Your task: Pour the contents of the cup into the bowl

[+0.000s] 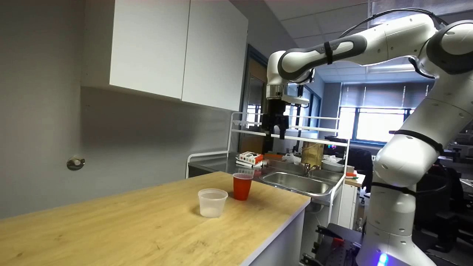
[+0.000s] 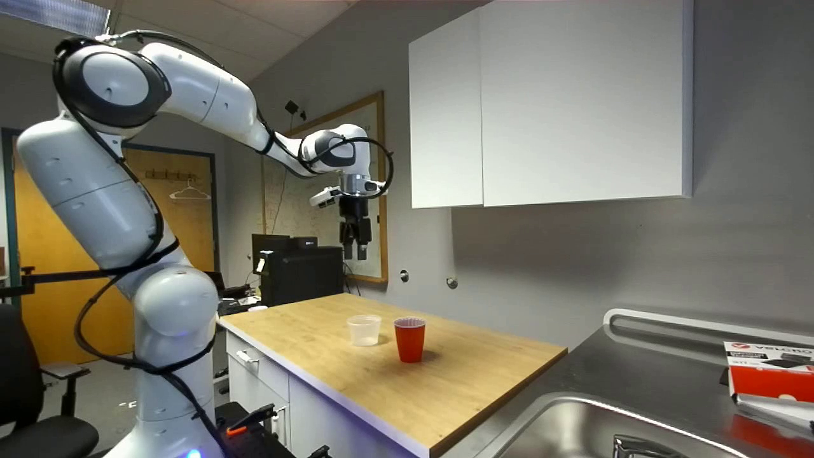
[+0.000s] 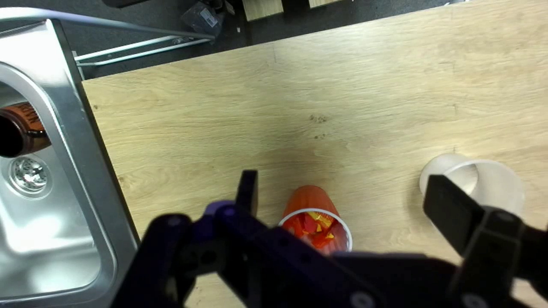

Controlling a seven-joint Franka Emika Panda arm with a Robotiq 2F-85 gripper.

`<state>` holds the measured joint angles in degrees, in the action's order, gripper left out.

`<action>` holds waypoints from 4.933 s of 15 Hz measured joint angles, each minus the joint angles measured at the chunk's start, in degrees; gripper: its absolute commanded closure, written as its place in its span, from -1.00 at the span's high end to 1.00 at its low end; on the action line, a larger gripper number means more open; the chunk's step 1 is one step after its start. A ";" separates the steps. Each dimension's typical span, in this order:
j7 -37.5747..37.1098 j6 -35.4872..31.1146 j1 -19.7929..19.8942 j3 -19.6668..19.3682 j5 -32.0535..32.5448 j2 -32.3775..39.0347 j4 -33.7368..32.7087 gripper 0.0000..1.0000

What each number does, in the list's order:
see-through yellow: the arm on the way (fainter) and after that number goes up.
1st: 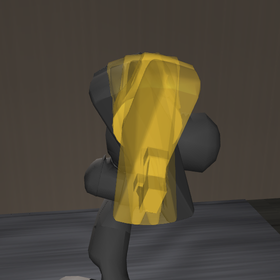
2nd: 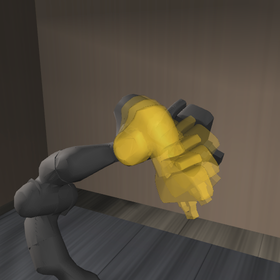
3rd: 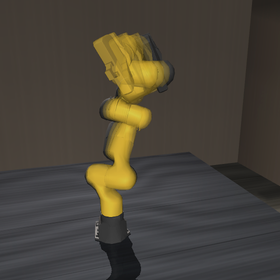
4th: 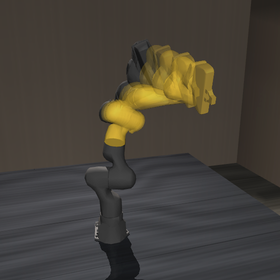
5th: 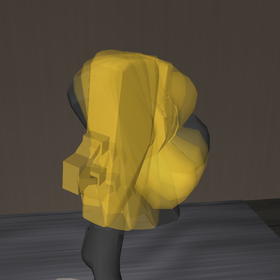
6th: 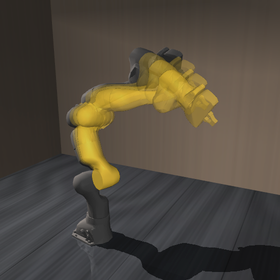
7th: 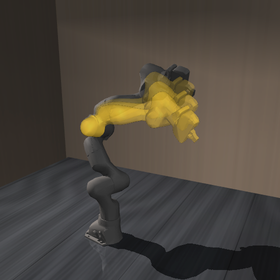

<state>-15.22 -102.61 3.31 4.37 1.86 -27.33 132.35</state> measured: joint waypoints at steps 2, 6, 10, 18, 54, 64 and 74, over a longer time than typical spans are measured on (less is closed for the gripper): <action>0.00 -0.01 0.00 0.00 0.00 0.00 0.00 1.00; 0.00 -0.02 0.00 0.00 0.00 0.00 0.00 1.00; 0.00 -0.02 0.00 -0.09 0.00 0.27 0.05 1.00; -6.93 -6.77 2.20 -0.57 0.82 4.83 -0.96 1.00; -6.81 -15.12 3.28 -9.75 -10.30 41.92 -17.21 0.50; -6.58 -13.46 3.74 -10.94 -10.43 43.74 -18.69 -0.90; -6.55 -11.74 3.67 -10.95 -13.06 42.88 -22.55 -0.97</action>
<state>-21.78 -114.35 6.98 -6.57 -11.19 15.55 109.81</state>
